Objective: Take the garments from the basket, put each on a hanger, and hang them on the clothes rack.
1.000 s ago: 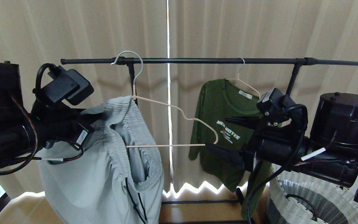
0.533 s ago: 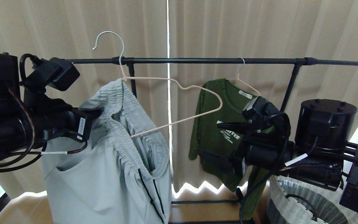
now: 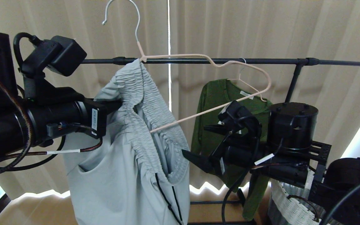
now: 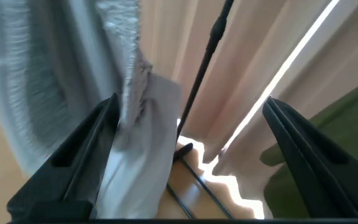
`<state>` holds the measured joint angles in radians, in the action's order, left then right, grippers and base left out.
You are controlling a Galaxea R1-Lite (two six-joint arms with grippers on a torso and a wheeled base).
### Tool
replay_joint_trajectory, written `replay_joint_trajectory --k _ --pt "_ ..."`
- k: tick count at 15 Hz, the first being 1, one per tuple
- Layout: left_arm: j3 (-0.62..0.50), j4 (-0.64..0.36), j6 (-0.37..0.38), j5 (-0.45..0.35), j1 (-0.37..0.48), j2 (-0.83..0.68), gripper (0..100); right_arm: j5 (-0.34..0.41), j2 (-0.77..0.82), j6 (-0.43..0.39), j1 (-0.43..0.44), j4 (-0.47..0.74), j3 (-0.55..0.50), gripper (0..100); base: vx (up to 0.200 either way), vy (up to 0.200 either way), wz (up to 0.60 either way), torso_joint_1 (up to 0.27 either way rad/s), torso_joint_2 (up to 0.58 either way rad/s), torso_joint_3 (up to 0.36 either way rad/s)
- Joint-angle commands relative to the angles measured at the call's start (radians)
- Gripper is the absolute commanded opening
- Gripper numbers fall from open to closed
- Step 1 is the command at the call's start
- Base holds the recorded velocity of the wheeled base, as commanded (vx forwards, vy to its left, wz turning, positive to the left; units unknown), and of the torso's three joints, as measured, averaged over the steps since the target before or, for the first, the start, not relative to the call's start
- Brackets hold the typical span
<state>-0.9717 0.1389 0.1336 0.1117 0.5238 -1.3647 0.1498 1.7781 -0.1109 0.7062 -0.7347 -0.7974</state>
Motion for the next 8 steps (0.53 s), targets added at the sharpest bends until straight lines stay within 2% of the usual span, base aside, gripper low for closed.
replay_joint_trajectory --k 1,2,3,6,8 --pt "-0.001 0.016 0.0 0.0 0.038 0.012 0 -0.007 0.053 0.0 0.001 -0.049 -0.009 100 0.0 0.0 0.0 0.0 0.0 0.0" --pt "-0.002 0.025 0.001 0.0 0.048 0.012 0 -0.013 0.063 0.0 -0.002 -0.074 0.0 100 0.0 0.0 0.0 0.0 0.0 0.0" --pt "-0.004 0.031 0.001 0.0 0.05 0.012 0 -0.018 0.067 0.0 -0.002 -0.08 0.003 0 0.0 0.0 0.0 0.0 0.0 0.0" --pt "-0.005 0.039 0.006 0.0 0.048 0.012 0 -0.019 0.063 0.0 -0.005 -0.081 0.011 0 0.0 0.0 0.0 0.0 0.0 0.0" --pt "-0.004 0.041 0.034 0.003 0.031 0.006 0 -0.035 0.035 -0.001 -0.037 -0.08 0.017 0 0.0 0.0 0.0 0.0 0.0 0.0"
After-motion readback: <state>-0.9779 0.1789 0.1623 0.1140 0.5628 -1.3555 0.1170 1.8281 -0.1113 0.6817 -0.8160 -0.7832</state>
